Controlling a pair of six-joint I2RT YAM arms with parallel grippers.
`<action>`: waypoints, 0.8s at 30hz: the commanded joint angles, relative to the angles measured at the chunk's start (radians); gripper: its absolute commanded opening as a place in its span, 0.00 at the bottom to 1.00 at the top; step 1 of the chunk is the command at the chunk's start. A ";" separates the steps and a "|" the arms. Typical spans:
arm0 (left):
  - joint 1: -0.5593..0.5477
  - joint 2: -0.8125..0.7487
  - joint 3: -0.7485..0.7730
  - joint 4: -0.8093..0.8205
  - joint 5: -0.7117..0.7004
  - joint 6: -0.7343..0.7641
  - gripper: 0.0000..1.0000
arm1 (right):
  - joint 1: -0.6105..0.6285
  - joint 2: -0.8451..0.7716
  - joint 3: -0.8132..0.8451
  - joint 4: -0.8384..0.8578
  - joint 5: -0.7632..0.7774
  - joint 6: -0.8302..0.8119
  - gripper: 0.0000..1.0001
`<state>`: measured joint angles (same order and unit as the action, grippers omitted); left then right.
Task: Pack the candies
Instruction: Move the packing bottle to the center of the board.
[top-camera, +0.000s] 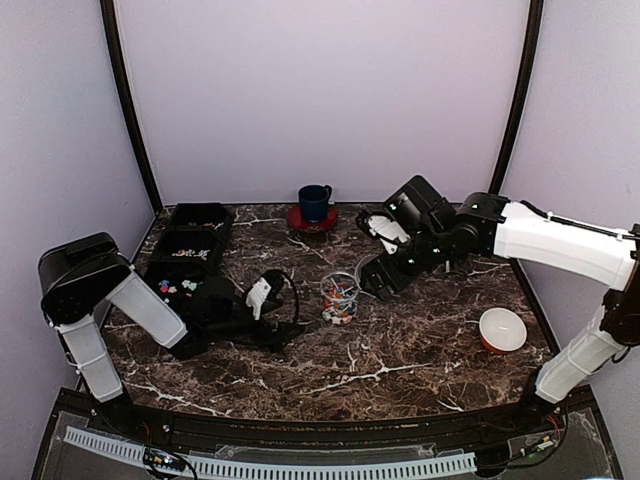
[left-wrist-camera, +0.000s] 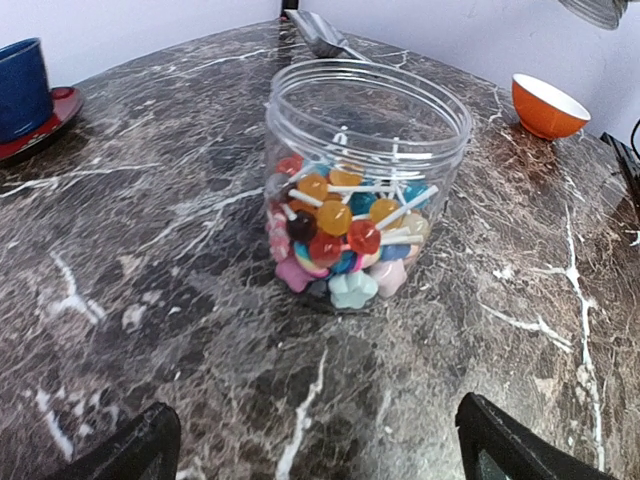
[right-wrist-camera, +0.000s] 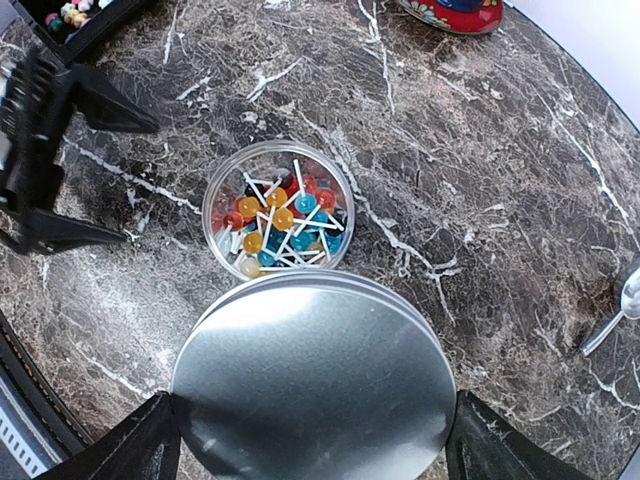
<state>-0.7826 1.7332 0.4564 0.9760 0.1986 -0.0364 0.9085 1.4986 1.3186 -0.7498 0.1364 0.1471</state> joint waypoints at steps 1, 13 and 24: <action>-0.002 0.133 0.084 0.231 0.155 0.052 0.99 | -0.012 -0.052 0.009 0.018 -0.013 -0.011 0.89; 0.008 0.424 0.348 0.263 0.302 0.033 0.99 | -0.017 -0.097 -0.005 0.006 -0.012 0.004 0.89; 0.037 0.622 0.534 0.338 0.620 -0.014 0.99 | -0.017 -0.103 -0.013 -0.003 -0.016 0.006 0.89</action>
<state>-0.7486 2.3138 0.9600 1.2671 0.6426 -0.0124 0.8974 1.4105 1.3071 -0.7498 0.1253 0.1513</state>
